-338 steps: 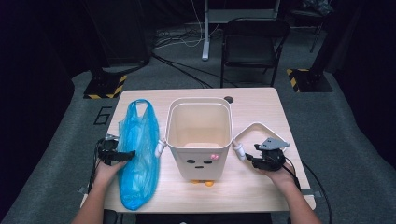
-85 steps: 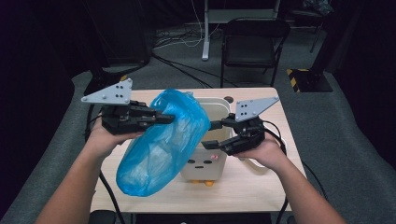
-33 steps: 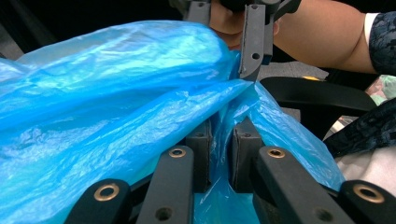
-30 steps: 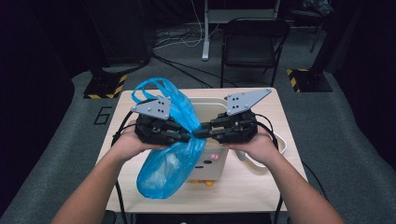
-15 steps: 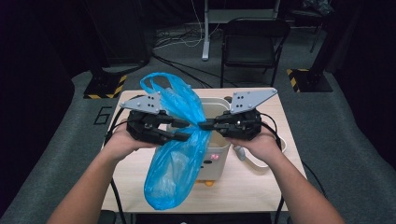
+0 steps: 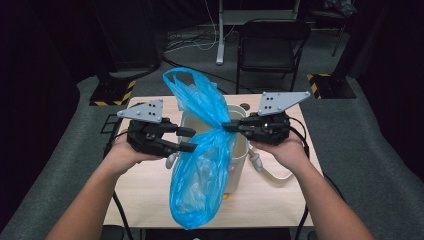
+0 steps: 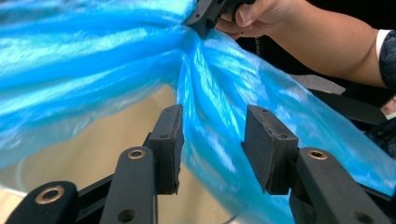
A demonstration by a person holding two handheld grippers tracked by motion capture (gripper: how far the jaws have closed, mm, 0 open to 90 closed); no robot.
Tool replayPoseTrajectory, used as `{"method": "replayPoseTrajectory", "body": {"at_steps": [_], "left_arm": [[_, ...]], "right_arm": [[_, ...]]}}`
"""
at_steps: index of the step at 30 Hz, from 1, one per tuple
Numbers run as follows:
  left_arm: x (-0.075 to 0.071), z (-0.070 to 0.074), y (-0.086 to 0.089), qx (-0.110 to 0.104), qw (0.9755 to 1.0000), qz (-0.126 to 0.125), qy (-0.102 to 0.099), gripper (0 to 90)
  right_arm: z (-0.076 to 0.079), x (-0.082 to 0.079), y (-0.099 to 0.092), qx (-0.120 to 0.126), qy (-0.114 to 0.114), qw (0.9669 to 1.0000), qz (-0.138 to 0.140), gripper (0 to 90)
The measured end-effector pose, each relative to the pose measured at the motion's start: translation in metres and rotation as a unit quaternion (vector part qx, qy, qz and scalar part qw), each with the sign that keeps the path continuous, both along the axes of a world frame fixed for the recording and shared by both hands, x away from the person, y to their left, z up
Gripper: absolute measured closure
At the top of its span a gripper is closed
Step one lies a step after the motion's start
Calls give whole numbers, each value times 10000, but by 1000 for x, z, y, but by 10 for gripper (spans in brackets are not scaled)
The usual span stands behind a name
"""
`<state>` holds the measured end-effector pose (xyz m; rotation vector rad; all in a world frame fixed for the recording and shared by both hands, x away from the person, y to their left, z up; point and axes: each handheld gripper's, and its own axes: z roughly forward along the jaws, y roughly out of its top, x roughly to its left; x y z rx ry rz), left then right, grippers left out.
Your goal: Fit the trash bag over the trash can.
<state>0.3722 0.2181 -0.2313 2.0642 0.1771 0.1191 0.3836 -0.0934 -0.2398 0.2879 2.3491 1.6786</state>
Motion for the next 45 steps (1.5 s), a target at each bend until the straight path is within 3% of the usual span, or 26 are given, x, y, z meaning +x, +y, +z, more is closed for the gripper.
{"method": "replayPoseTrajectory", "body": {"at_steps": [7,18,25,40,43,45], "left_arm": [[-2,9,9,-176,9997,166,16,502],[0,16,11,-196,9997,168,-20,478],[2,20,11,-316,9994,166,11,448],[-4,4,5,-253,9993,101,259,396],[-3,-3,3,-164,9993,86,330,405],[-1,-7,2,-79,9992,28,396,462]], "right_arm": [[11,6,-12,180,-102,9994,-275,887],[21,20,-25,247,-124,9981,-547,887],[29,29,-34,287,-154,9967,-747,887],[32,34,-40,309,-208,9946,-965,887],[31,34,-41,322,-212,9945,-970,887],[30,33,-41,321,-216,9945,-969,887]]}}
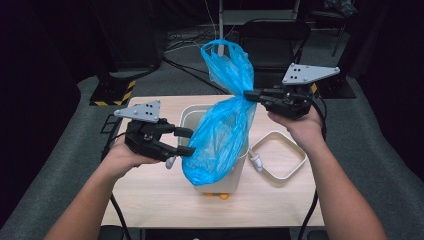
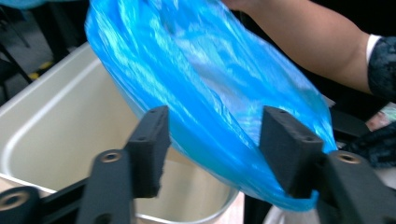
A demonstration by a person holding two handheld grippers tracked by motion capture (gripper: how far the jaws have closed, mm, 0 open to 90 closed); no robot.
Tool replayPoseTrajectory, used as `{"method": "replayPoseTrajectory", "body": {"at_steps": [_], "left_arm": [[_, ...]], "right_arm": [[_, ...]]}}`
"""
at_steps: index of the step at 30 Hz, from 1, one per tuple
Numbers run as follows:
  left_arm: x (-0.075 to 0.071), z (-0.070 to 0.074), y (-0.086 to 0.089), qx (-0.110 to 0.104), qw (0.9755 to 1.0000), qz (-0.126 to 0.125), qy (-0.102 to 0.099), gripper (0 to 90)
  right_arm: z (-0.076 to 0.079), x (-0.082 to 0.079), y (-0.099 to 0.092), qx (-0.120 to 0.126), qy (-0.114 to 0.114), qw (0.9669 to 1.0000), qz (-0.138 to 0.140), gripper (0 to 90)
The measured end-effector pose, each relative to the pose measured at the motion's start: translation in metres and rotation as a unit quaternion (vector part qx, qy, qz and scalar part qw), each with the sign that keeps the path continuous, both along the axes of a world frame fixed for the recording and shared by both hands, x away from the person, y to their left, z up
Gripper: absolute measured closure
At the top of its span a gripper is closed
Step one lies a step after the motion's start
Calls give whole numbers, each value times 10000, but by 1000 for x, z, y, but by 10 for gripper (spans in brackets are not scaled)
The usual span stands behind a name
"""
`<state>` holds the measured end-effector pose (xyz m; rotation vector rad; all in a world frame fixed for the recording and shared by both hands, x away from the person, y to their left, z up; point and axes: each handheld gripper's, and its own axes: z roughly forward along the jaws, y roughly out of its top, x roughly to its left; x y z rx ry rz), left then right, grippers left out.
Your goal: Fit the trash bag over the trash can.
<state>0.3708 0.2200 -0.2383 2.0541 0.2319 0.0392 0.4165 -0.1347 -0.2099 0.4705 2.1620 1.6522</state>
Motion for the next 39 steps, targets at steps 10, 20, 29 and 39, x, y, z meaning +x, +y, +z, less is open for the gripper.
{"method": "replayPoseTrajectory", "body": {"at_steps": [10,20,29,39], "left_arm": [[4,-2,-4,280,9994,-20,-209,841],[31,9,-10,165,9980,362,-493,881],[57,-1,-25,168,9979,485,-386,881],[68,-8,-28,295,9966,674,-370,880]], "right_arm": [[-3,-3,-5,15,6,10000,-6,887],[4,-10,-24,110,-150,9997,-181,887],[5,-12,-38,127,-209,9991,-354,887],[4,-10,-36,93,-262,9987,-430,887]]}}
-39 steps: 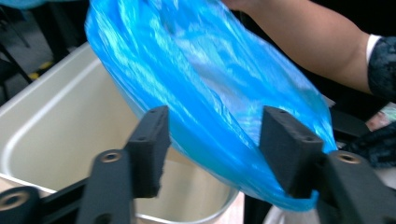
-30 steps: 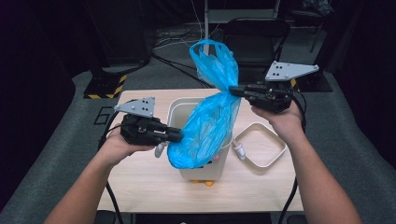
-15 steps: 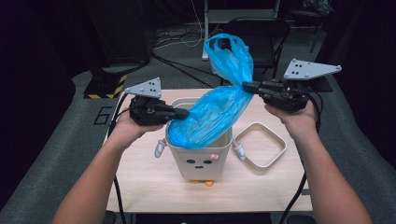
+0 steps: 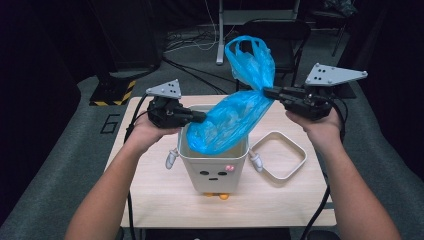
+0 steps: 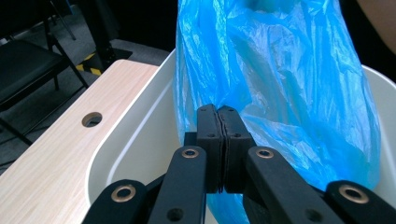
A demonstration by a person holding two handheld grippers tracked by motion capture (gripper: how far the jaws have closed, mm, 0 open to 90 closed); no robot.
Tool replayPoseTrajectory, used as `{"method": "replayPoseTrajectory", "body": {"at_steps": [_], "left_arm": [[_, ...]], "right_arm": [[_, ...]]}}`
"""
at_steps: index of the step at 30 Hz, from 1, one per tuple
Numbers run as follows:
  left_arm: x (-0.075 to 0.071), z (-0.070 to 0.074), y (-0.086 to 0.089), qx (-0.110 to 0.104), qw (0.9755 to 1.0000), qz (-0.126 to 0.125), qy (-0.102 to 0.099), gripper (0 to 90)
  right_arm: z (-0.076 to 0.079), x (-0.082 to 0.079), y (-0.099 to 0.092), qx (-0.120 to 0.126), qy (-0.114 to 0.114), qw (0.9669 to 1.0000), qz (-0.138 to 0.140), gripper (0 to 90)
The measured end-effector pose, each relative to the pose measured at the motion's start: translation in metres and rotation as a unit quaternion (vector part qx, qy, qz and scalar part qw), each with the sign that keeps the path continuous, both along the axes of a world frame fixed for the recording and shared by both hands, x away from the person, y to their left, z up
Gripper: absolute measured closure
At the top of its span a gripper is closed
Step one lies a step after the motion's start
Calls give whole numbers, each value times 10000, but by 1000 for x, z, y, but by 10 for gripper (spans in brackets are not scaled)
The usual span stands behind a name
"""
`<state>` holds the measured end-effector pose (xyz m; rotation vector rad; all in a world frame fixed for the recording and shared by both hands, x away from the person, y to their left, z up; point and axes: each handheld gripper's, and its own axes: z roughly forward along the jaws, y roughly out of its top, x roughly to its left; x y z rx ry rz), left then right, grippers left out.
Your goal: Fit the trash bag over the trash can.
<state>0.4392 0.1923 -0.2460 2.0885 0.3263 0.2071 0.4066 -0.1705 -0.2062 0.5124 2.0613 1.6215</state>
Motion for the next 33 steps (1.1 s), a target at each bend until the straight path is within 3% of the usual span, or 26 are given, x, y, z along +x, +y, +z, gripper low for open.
{"method": "replayPoseTrajectory", "body": {"at_steps": [4,8,11,16,22,33], "left_arm": [[1,-2,2,-50,10000,32,45,850],[0,-4,6,-115,9997,7,218,698],[-4,-5,11,-143,9996,80,226,588],[-12,-2,21,-208,9995,83,216,497],[-19,2,32,-399,9989,87,237,453],[-21,3,33,-466,9983,134,319,411]], "right_arm": [[0,-1,3,-13,-24,10000,20,886],[-2,-2,7,-27,-32,9999,96,886],[-7,-3,11,-28,-23,9998,186,886],[-14,-7,22,-55,-23,9994,352,886],[-20,-14,39,-179,-25,9981,583,885],[-31,-37,75,-386,-184,9929,1111,885]]}}
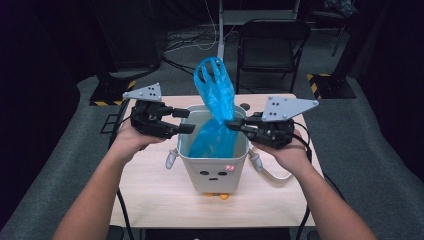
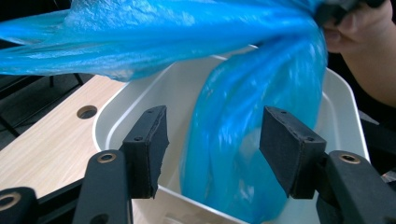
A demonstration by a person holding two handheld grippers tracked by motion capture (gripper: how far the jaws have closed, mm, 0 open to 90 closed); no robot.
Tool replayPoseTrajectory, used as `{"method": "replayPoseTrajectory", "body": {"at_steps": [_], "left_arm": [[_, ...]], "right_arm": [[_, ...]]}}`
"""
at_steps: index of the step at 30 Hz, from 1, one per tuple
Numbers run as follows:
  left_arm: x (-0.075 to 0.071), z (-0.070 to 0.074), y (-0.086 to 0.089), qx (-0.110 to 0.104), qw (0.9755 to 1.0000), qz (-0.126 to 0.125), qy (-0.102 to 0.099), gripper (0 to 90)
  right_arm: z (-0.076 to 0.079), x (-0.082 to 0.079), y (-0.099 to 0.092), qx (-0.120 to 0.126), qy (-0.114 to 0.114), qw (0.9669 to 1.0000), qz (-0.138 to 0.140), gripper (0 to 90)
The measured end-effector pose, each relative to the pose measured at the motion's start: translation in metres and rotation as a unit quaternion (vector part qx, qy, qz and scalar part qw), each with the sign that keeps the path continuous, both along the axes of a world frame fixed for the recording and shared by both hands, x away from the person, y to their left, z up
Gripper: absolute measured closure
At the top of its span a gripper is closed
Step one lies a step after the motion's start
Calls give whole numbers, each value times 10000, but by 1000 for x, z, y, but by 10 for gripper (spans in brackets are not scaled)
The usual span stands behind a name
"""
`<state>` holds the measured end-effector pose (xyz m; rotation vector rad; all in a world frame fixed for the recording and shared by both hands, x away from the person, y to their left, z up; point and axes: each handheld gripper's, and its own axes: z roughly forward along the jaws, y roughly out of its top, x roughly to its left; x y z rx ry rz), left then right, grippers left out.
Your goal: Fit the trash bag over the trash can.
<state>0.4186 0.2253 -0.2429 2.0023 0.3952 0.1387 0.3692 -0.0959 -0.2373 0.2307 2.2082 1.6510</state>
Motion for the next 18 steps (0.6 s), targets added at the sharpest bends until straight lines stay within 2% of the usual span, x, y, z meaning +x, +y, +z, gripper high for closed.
{"method": "replayPoseTrajectory", "body": {"at_steps": [10,15,18], "left_arm": [[2,8,-1,-113,9999,83,-24,376],[4,9,-5,-128,9999,102,6,366],[8,8,-8,-47,9999,151,-7,361]], "right_arm": [[-6,-17,14,-80,-109,9993,334,885],[-12,-18,17,-136,-48,9989,441,884],[-16,-15,20,-371,145,9980,489,875]]}}
